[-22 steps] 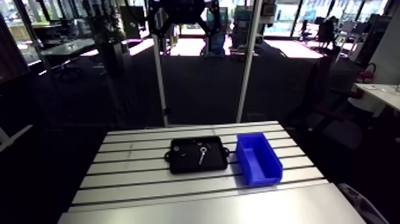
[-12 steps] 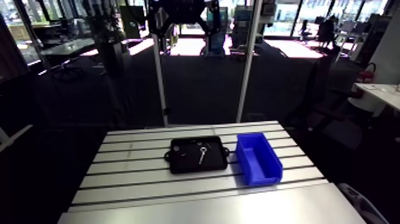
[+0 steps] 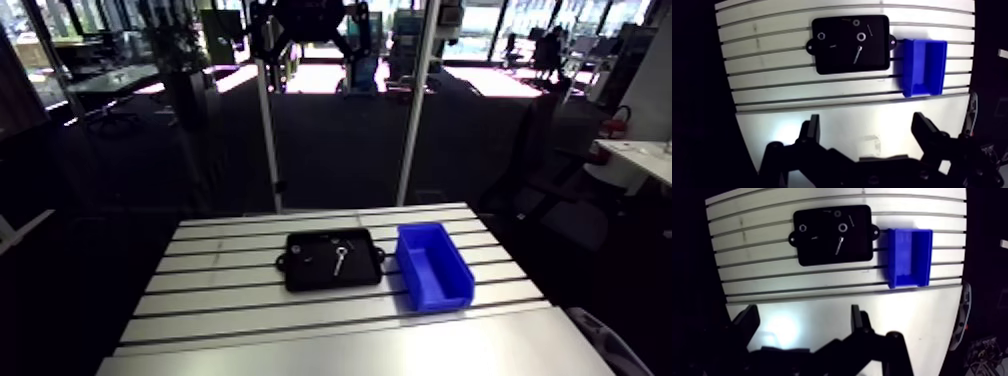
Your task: Pick up the M10 bolt from the tray and put it into the blue bin.
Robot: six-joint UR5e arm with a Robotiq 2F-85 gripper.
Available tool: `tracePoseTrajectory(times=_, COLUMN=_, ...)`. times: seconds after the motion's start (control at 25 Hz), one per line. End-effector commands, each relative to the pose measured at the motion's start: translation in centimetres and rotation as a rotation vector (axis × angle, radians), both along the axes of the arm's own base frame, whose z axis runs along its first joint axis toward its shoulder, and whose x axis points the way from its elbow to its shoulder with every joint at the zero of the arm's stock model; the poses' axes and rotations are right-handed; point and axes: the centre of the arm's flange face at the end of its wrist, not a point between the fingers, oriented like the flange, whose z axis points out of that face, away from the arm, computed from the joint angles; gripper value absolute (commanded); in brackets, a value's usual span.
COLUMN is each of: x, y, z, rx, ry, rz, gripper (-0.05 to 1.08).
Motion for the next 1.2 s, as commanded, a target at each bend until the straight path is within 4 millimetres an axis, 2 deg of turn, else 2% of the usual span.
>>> tracePoseTrajectory(times=0.04, x=-0.6, y=0.2, z=-0.4, rx=0.005, ry=0.01, rz=-0.047, gripper=0.01)
tracePoseTrajectory(times=0.2, x=-1.1, y=0.6, z=-0.8, rx=0.01, ry=0.018, rz=-0.116, gripper=0.01)
tracePoseTrajectory(times=0.32, x=-2.3, y=0.9, z=-2.2, rx=0.014, ry=0.021, rz=-0.175, gripper=0.01)
tracePoseTrajectory(times=0.48, x=-3.6, y=1.4, z=-5.3, rx=0.02, ry=0.009, rz=-0.293, gripper=0.01)
tracePoseTrajectory(times=0.68, x=-4.3, y=2.3, z=-8.8, rx=0.021, ry=0.026, rz=-0.329, gripper=0.01)
tracePoseTrajectory(times=0.84, x=-3.9, y=2.9, z=-11.3, rx=0.013, ry=0.012, rz=-0.344, gripper=0.01)
tracePoseTrajectory(times=1.04, x=-3.0, y=5.3, z=-15.0, rx=0.005, ry=0.0, rz=-0.389, gripper=0.01)
tracePoseTrajectory(times=1.2, x=-1.9, y=5.8, z=-17.7, rx=0.004, ry=-0.016, rz=-0.401, gripper=0.01)
